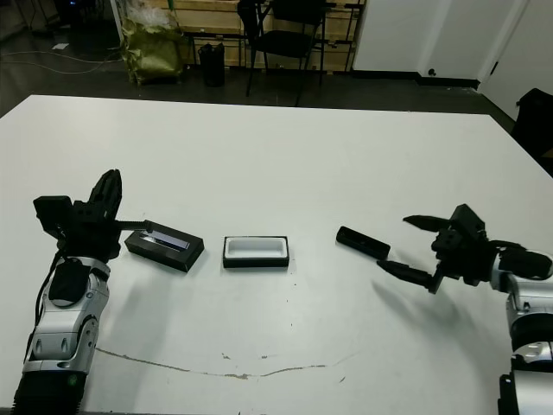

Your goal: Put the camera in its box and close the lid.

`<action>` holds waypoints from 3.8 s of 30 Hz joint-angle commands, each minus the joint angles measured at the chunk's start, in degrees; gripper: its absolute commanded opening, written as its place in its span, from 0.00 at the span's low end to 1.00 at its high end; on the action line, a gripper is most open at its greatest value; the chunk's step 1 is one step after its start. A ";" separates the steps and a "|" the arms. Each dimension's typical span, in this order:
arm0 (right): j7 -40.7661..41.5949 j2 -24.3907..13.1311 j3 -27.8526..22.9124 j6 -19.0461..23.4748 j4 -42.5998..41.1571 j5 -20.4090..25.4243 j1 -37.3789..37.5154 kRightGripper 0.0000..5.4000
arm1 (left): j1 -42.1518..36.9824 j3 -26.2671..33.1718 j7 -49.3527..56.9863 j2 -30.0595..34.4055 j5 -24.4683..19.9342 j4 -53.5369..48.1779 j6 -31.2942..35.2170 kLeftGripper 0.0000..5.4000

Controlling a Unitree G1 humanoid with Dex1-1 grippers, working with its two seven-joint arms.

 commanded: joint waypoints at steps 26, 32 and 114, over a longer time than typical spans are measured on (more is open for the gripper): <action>-2.97 1.58 -0.02 5.75 5.41 -3.48 -2.86 1.00 | 0.04 0.50 -0.29 0.73 0.43 1.96 1.00 0.00; -2.89 1.89 0.46 4.19 7.42 -4.86 -3.76 1.00 | 0.34 0.25 0.21 0.74 1.26 1.28 1.43 0.00; -4.97 8.43 6.92 9.13 -3.55 -8.45 -19.09 0.07 | 0.61 -0.44 2.22 0.54 2.79 -0.48 3.24 0.00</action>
